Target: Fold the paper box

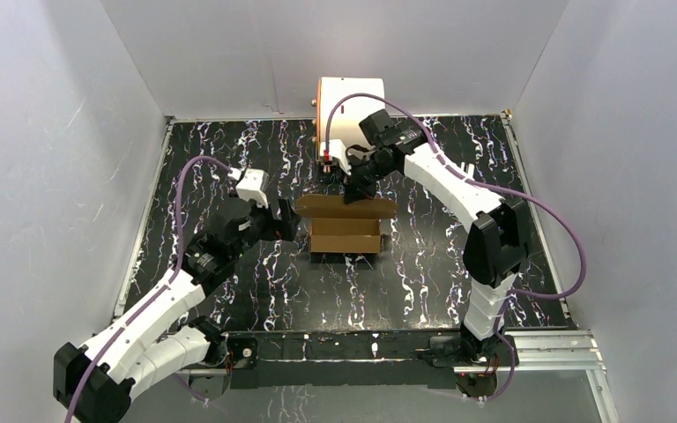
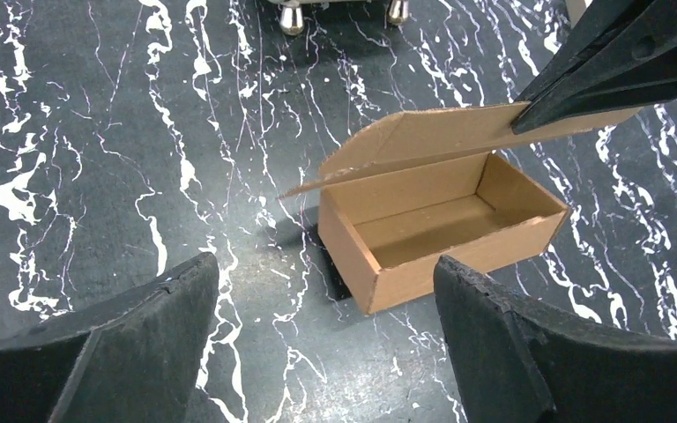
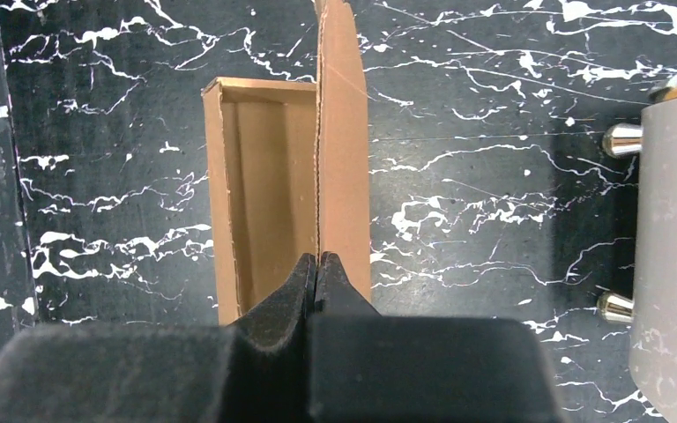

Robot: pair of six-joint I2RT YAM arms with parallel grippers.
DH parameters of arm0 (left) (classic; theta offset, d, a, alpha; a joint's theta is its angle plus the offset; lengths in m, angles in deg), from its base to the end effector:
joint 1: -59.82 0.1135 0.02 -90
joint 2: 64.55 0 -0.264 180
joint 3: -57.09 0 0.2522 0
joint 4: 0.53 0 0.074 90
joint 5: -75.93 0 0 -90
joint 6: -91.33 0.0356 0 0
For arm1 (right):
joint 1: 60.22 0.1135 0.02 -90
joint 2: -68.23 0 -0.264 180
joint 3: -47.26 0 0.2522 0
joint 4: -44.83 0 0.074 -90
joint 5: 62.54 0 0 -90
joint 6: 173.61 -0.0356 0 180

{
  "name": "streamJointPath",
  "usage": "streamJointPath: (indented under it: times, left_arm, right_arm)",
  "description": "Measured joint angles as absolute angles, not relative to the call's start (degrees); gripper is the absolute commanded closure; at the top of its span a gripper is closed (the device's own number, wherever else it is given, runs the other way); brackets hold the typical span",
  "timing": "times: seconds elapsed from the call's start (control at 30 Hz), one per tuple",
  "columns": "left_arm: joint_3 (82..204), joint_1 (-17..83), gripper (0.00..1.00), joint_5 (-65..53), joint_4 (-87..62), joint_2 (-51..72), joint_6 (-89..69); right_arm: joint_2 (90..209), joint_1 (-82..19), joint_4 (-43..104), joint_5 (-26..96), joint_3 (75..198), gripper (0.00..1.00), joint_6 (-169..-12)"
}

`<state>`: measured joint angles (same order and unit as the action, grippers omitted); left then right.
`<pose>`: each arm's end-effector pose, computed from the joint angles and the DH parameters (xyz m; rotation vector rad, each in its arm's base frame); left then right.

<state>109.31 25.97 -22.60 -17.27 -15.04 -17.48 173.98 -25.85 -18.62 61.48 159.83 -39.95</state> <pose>0.1744 -0.1106 0.2997 0.1346 1.8384 -0.5144 0.3181 0.2417 0.3111 -1.7070 1.7521 0.6836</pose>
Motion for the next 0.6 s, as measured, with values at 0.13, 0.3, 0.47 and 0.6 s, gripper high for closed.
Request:
streamJointPath:
  times: [0.13,0.3,0.47,0.6]
  left_arm:
    - [111.7,26.0,0.11,-21.8,-19.8,-12.3,-15.6]
    - [115.7,26.2,0.11,-20.9,-23.6,-8.9,-12.3]
    - [118.6,26.4,0.11,-20.0,-26.0,-6.9,-8.9]
    - [119.8,26.8,0.11,-19.2,-27.3,-5.7,-6.5]
  right_arm:
    - [174.2,-25.1,-20.1,61.5,160.2,0.75,-38.8]
    - [173.7,-24.4,-19.7,59.8,160.5,0.49,-39.7]
    - [167.7,-24.5,-14.6,55.6,155.7,0.31,-42.7]
    - [158.3,-24.7,-9.0,50.7,147.3,0.26,-46.2]
